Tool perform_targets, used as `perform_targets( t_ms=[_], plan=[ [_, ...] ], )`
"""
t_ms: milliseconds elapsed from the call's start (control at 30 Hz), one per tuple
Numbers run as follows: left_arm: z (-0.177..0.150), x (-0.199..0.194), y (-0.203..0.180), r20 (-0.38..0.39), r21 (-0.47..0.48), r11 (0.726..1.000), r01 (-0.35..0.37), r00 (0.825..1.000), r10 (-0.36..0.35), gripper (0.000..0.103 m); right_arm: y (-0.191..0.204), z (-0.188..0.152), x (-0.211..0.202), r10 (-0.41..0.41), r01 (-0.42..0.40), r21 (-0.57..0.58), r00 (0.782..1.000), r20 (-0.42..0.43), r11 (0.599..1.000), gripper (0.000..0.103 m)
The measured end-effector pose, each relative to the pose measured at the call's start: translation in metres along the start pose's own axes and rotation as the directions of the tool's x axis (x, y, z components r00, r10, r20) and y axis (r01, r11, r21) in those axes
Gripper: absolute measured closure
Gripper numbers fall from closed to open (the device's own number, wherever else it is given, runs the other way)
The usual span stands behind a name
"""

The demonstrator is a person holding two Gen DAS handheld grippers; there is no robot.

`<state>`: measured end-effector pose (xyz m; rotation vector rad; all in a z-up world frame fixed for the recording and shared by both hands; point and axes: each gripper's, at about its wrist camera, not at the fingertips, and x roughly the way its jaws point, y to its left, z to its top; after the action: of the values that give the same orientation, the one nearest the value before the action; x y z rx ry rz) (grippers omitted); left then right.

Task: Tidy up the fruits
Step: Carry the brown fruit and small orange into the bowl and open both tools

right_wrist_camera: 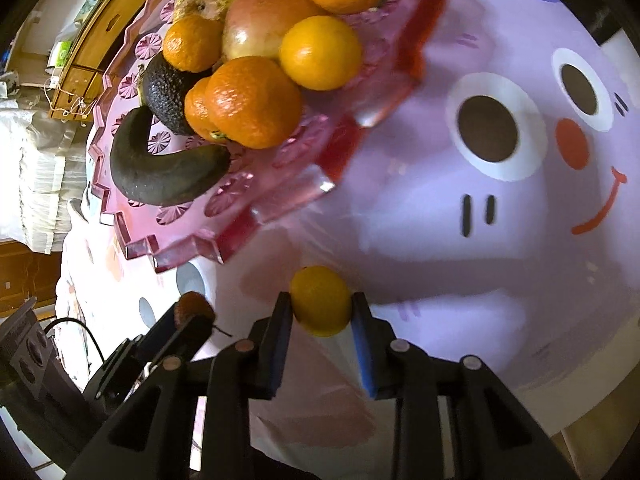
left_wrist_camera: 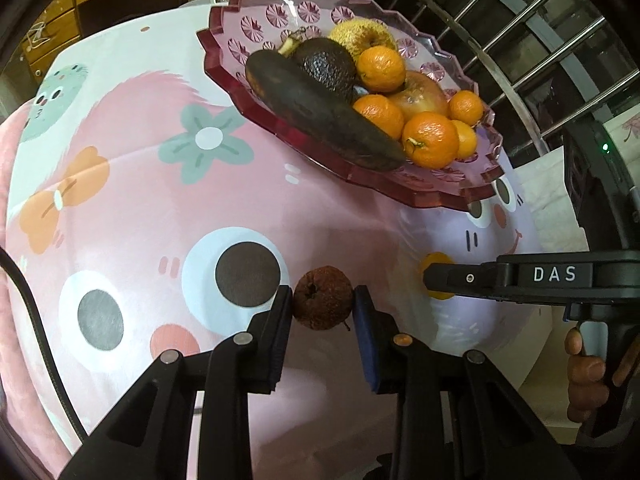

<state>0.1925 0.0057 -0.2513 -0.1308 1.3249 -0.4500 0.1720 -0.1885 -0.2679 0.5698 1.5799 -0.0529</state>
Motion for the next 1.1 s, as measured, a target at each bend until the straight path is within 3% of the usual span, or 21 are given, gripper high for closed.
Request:
perform_targets(
  t_ms=[533, 1100],
  plan=[
    [-0.007, -0.059, -0.035, 0.071, -0.018, 0.999, 0.030, 0.997, -0.028, 0.074, -0.055, 0.011, -0.080, -0.007, 0.006, 0.006, 0.994, 0.110, 1.000, 0.073],
    [0.045, -0.086, -0.087, 0.157, -0.051, 0.999, 0.017, 0.988, -0.009, 0.074, -0.025, 0.057, -0.161, 0.101, -0.042, -0.216, 0.959, 0.267, 0.975, 0.073]
  ],
)
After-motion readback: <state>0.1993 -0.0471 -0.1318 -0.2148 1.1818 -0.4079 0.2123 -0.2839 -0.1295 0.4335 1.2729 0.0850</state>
